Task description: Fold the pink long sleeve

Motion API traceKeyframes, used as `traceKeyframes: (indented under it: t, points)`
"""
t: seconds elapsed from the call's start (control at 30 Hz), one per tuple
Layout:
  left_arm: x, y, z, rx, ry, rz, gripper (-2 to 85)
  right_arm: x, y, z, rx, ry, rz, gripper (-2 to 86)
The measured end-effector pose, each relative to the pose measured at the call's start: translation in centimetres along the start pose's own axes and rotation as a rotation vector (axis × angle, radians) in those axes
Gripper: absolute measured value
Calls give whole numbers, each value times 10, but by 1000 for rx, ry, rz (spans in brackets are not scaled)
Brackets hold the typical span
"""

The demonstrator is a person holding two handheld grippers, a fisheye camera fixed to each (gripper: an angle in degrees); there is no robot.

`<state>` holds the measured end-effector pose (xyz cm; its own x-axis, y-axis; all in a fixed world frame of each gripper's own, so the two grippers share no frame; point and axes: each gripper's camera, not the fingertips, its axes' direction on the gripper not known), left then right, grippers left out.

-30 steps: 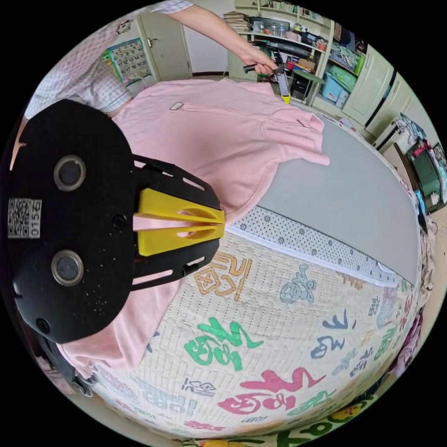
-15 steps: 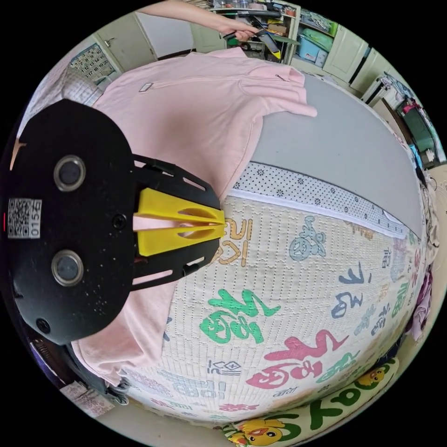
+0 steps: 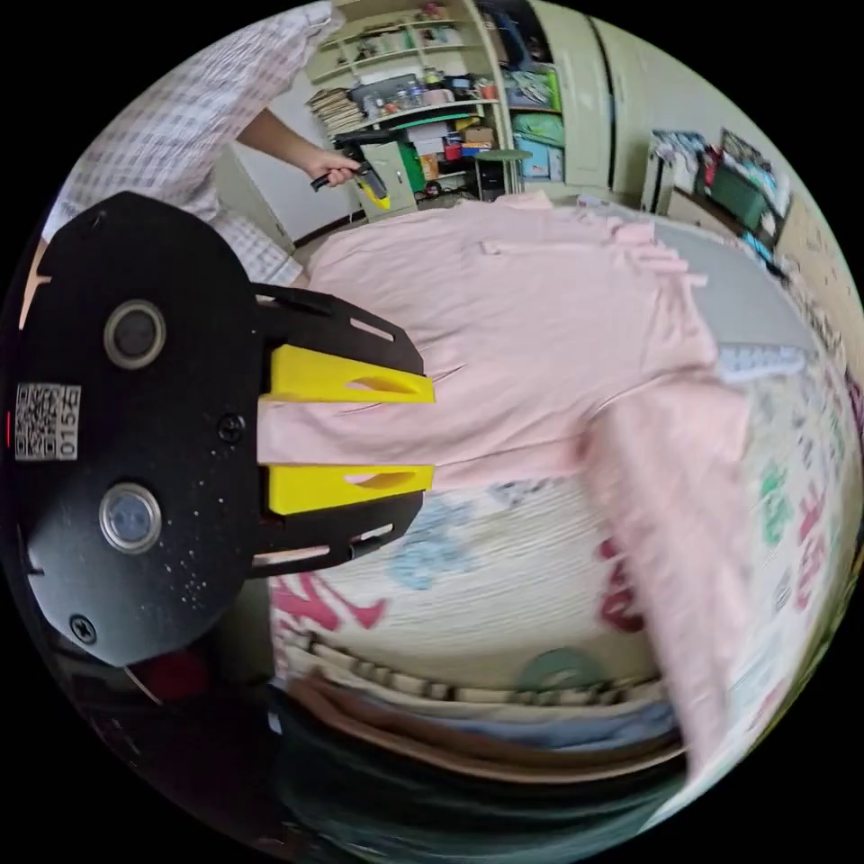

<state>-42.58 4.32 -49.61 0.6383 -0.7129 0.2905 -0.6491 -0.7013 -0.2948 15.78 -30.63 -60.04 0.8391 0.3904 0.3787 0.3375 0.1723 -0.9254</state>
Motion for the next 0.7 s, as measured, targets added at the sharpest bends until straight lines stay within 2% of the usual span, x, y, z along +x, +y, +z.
traceKeyframes:
  t: [0.13,0.33,0.4,0.53,0.6,0.7]
  points:
    - [-51,73,22,-69,40,-143,81,28,70,45,-129,23,168,136]
    - [-43,91,70,-150,0,-39,79,4,98,111,-202,-105,225,116]
    - [-40,92,72,-161,-14,-35,65,-18,96,126,-214,-30,258,101]
    - [-29,98,63,-179,-20,71,28,-56,98,130,-243,125,147,34]
    - [-27,101,56,-180,-20,81,22,-72,105,124,-237,220,101,23]
    - [-28,110,51,-174,-32,77,18,-81,117,125,-202,258,132,19]
